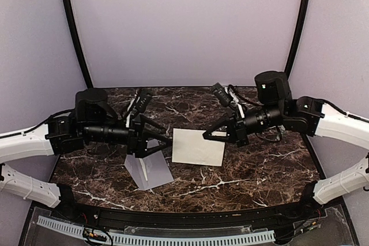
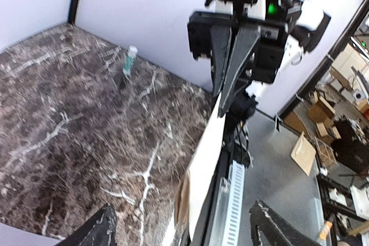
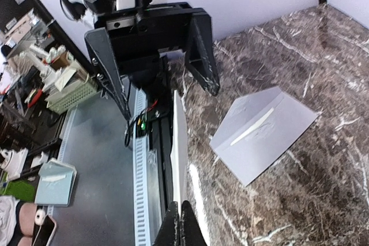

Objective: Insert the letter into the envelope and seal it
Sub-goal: Fold the letter, then place the letter in the envelope.

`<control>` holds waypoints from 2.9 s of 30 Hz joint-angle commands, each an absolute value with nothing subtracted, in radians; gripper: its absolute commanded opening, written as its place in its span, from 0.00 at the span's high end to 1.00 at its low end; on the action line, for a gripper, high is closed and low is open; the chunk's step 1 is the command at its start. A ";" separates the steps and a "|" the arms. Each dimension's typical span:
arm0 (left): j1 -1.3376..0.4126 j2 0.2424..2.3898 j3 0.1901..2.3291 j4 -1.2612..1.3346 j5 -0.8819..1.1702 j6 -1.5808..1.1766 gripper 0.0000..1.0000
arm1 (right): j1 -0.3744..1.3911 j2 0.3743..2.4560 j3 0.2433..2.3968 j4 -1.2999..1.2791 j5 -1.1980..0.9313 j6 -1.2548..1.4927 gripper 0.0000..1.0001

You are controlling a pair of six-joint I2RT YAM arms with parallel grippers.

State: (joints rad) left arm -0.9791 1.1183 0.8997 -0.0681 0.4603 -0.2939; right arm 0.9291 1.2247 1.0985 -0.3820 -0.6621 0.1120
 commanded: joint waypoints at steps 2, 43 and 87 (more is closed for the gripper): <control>-0.973 0.965 0.741 0.375 0.186 -0.433 0.20 | 0.937 1.120 0.934 0.222 -0.490 0.421 1.00; -0.996 1.226 0.789 0.983 0.318 -0.664 0.69 | 0.994 1.214 0.896 0.770 -0.279 0.598 1.00; -0.974 1.147 0.955 0.071 0.182 -0.601 1.00 | 0.976 0.929 0.870 0.225 0.016 0.368 0.26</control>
State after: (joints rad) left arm -0.9901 1.2015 0.9314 0.4107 0.2176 -0.6270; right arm 0.9833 0.9741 0.8829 0.3477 -0.0772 0.4103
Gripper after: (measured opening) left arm 0.005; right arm 0.709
